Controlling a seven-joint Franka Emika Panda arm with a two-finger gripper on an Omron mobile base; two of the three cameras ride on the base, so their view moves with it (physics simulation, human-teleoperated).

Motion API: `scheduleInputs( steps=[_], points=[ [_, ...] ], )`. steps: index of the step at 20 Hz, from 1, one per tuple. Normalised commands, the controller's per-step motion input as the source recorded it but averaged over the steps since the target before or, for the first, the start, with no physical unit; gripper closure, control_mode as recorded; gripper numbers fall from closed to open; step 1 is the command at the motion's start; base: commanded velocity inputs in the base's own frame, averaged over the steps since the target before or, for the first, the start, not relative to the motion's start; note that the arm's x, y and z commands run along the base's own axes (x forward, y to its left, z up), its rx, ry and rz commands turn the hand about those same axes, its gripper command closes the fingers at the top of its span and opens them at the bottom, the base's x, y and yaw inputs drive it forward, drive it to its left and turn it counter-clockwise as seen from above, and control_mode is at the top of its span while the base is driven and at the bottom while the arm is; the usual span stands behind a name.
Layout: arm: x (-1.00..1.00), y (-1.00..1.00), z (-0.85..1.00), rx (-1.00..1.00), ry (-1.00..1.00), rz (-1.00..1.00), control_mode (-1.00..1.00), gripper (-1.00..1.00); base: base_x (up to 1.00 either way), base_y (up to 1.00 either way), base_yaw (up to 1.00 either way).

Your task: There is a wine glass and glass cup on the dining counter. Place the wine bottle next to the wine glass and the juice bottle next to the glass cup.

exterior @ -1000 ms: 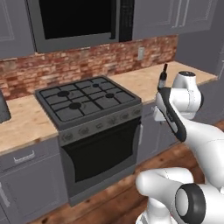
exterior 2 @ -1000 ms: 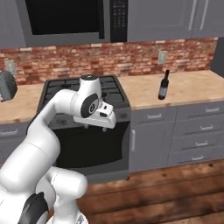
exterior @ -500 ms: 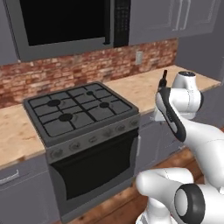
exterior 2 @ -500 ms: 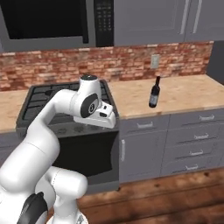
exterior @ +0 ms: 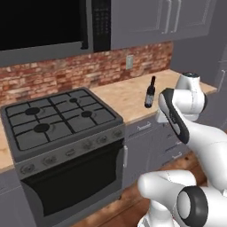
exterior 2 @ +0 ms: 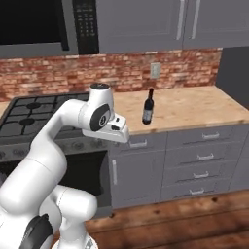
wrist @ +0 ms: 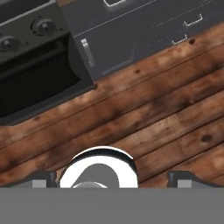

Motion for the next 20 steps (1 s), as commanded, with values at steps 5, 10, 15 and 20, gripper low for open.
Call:
scheduleInputs(
  steps=[5,10,15,20],
  points=[
    [0.0,0.0,0.0,0.0,0.0,0.0,1.0,-1.0,0.46,-0.28,0.29],
    [0.0,0.0,0.0,0.0,0.0,0.0,1.0,-1.0,0.45,-0.24,0.37],
    [0.0,0.0,0.0,0.0,0.0,0.0,1.0,-1.0,0.47,-0.32,0.26],
    [0.0,0.0,0.0,0.0,0.0,0.0,1.0,-1.0,0.44,-0.54,0.01]
  ],
)
